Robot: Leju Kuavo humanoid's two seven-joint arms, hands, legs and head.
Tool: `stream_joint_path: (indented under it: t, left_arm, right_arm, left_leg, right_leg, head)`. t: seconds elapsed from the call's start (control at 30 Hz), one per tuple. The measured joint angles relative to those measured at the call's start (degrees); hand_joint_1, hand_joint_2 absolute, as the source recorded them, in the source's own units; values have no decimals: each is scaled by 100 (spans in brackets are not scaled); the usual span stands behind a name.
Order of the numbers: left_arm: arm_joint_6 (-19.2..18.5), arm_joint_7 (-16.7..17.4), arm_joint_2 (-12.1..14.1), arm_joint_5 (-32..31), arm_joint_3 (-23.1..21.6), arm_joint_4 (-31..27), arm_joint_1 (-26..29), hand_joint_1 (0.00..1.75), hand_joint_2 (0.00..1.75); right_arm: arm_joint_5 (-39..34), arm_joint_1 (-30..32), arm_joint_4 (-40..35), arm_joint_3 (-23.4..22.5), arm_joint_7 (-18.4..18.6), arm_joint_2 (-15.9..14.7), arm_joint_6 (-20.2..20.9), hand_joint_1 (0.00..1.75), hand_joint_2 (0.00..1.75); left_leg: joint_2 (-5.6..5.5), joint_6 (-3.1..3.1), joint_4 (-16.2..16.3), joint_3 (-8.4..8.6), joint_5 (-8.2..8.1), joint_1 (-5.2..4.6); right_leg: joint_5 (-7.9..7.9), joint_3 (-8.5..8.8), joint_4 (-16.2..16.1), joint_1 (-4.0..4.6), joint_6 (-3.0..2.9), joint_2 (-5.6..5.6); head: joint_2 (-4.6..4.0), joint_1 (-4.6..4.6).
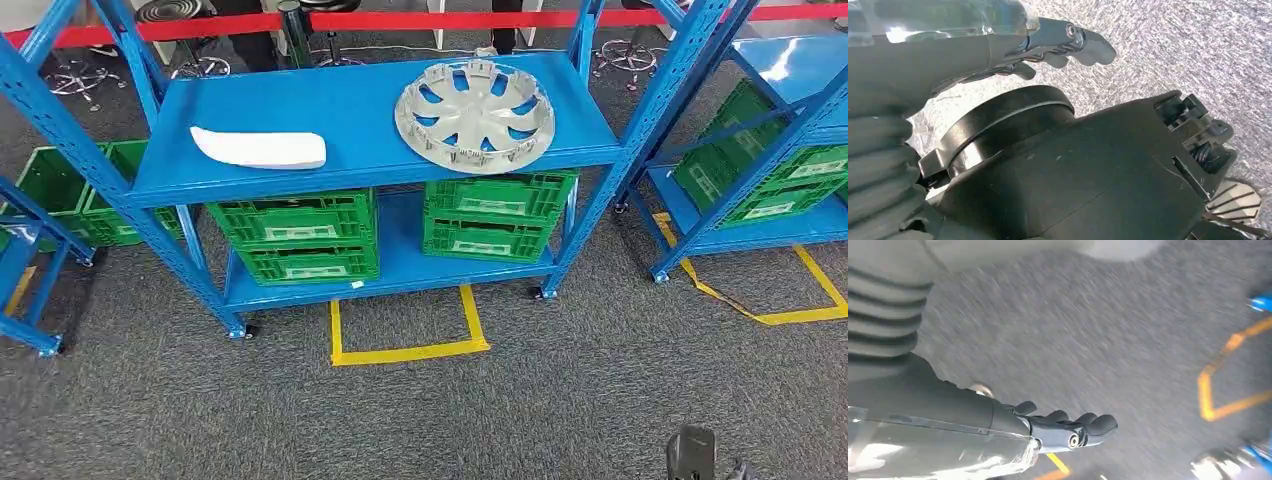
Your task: Take the parts from the cabinet and place them on the table.
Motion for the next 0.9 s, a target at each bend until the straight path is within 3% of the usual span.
stream_joint_path:
  t: [0.7, 0.73, 0.9]
  left_arm:
    - [-4, -278, -85, -22, -127, 55, 4, 0, 175]
    - [-4, -293, -92, -24, -127, 64, 4, 0, 175]
    - [-15, -407, -114, -55, -151, 79, 4, 0, 175]
  right_arm:
    - [1281, -304, -2827, 3077, 1867, -802, 164, 0, 175]
    - [1347, -325, -2972, 3254, 1963, -855, 175, 0, 0]
    - [1688, -453, -3599, 3955, 2433, -1080, 245, 0, 0]
  left_leg:
    - [75, 15, 1, 10, -10, -2]
    - [76, 15, 1, 13, -10, -2]
    - [67, 15, 2, 12, -10, -2]
  right_leg:
    - [6, 1, 5, 0, -3, 26]
    - [6, 1, 5, 0, -3, 27]
    - [6, 1, 5, 0, -3, 26]
  head:
    - [0, 0]
    - [0, 0]
    - [0, 0]
